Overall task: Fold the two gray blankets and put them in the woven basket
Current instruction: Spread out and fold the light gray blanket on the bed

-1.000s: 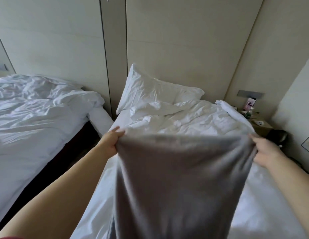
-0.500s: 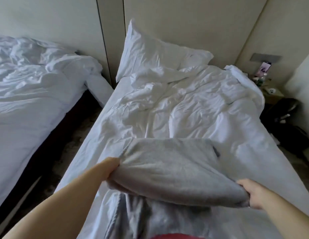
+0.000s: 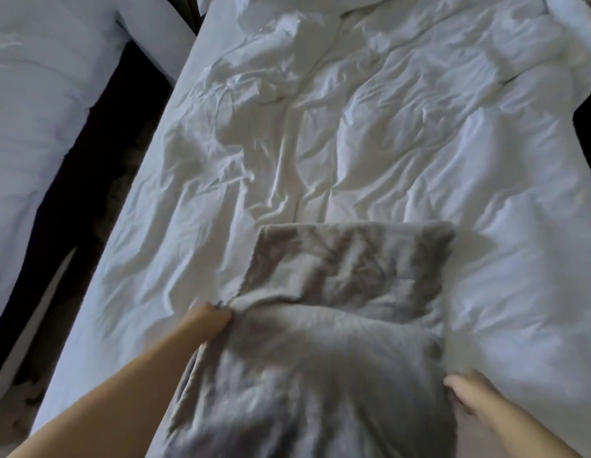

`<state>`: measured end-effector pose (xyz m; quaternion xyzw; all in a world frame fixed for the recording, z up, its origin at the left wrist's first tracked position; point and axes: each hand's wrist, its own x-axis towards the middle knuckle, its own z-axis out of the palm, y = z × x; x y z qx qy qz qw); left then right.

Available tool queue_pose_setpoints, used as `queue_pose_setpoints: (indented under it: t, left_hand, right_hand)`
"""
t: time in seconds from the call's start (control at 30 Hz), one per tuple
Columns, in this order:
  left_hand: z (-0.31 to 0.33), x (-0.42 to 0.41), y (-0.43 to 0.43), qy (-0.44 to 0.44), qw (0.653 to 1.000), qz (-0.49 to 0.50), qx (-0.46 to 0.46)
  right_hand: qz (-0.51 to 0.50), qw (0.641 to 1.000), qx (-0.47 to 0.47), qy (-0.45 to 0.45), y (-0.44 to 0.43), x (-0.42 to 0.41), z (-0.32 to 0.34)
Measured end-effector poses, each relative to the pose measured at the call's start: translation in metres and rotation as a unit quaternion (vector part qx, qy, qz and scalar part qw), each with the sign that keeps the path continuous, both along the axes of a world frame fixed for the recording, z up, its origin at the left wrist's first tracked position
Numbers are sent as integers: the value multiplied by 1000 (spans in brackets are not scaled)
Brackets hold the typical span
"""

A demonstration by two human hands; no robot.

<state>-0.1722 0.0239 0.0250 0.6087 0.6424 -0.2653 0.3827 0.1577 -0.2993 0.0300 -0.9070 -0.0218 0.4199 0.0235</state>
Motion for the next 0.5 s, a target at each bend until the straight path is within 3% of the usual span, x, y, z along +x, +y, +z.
queue_pose_setpoints:
  t: [0.1,0.2,0.3,0.4,0.47,0.5]
  left_hand:
    - [-19,32,28,-79,990,83,85]
    - [-34,71,49,-175,974,121,75]
    - [-30,113,51,-258,956,133,50]
    - [-1,149,13,-343,937,-70,1]
    - [15,161,-27,-367,890,-254,-93]
    - [21,163,-46,-362,855,-349,-125]
  right_hand:
    - [-22,993,73,-89,59,33,-3]
    - [-13,974,127,-186,102,41,-6]
    - [-9,954,236,-183,152,35,-3]
    - [-47,918,382,-96,191,11,6]
    - [-96,903,418,-25,209,-2,9]
    - [-110,912,394,18,213,-7,7]
